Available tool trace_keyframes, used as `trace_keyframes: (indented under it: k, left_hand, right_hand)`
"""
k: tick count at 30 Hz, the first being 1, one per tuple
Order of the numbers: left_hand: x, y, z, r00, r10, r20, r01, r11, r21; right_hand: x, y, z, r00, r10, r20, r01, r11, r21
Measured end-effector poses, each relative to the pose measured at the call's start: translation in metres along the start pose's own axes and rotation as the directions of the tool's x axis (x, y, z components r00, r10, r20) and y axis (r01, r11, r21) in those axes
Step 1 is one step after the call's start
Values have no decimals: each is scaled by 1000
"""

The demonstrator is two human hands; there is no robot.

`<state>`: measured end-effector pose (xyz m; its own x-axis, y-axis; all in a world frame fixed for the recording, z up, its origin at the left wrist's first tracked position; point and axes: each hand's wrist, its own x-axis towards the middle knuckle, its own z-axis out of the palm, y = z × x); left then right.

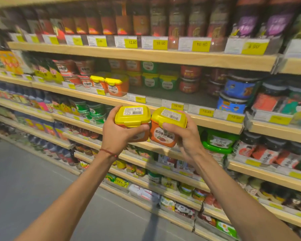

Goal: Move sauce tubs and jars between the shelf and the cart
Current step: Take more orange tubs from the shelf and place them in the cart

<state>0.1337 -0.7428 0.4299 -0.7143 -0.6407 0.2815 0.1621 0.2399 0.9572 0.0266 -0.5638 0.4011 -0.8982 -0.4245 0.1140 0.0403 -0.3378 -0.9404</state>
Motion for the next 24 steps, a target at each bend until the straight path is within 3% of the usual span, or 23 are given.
trace_keyframes:
  k: [13, 24]
  left_hand:
    - [152, -24, -26, 999, -14, -31, 9, 987, -163]
    - [294, -67, -109, 988, 98, 118, -77, 983, -168]
  right_hand:
    - [120, 5, 76, 998, -62, -22, 59, 991, -122]
    - [181, 40, 196, 962, -173, -212, 144, 979, -142]
